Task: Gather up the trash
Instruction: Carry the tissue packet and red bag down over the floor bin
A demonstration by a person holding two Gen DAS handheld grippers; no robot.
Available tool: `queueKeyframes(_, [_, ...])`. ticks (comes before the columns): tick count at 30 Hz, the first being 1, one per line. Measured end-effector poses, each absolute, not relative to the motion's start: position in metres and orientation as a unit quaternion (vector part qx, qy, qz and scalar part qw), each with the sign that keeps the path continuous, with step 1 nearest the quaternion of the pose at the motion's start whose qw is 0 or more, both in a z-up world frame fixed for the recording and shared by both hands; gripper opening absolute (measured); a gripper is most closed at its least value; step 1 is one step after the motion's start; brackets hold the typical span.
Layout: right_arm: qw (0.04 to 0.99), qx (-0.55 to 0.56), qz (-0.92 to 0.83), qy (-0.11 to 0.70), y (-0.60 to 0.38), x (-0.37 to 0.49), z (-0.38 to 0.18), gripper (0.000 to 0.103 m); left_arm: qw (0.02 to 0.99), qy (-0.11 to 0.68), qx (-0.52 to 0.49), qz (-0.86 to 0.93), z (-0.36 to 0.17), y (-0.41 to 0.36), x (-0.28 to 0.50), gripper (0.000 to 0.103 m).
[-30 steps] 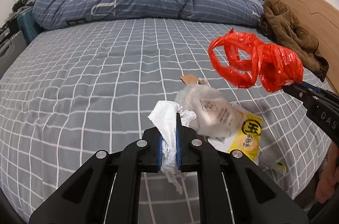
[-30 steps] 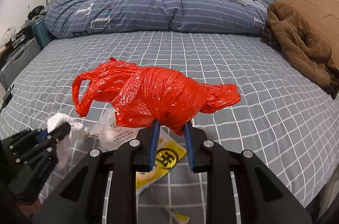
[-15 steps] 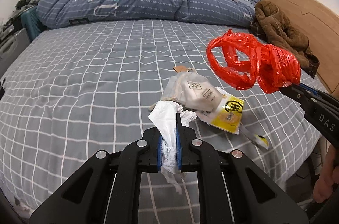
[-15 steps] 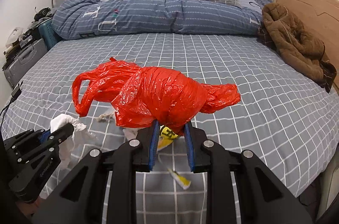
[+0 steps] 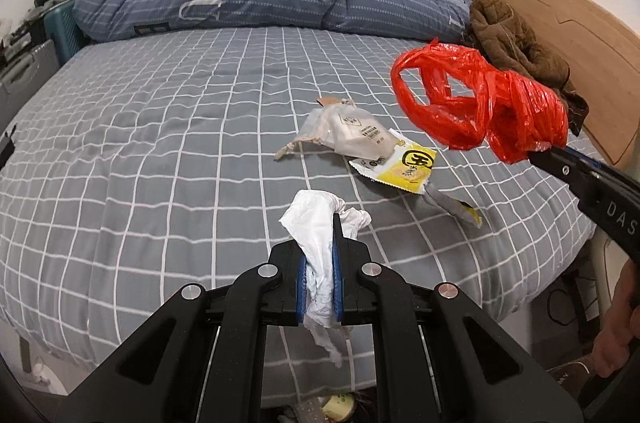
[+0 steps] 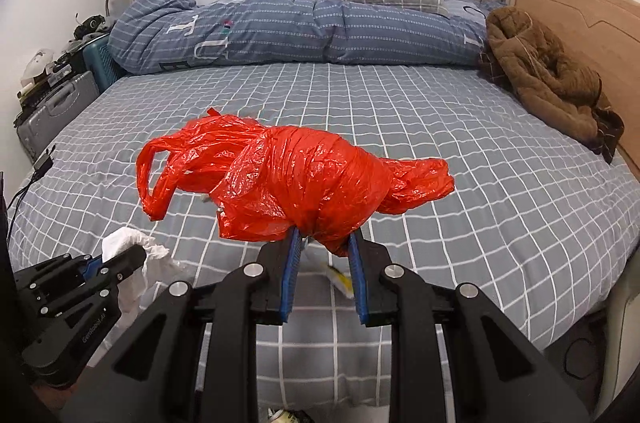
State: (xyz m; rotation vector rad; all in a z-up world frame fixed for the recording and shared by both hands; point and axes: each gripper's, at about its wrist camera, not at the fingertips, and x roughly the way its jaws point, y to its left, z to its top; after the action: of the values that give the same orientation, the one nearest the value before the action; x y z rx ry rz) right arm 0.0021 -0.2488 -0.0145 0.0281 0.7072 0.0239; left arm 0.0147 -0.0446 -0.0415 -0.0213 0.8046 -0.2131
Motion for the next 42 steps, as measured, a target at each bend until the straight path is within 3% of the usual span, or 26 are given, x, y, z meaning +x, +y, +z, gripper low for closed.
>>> queueKeyframes(28, [0.930,0.018,0.022,0.366,-0.239,-0.115,-0.028,0.022,0.914,0.393,-0.028,-0.092,-0.034,-0.024,-0.084,0.009])
queueKeyframes(42, [0.908,0.009,0.024,0.418,-0.231,-0.165,-0.049,0.022,0.895,0.442,-0.016,-0.060,-0.051,-0.006,-0.140,0.009])
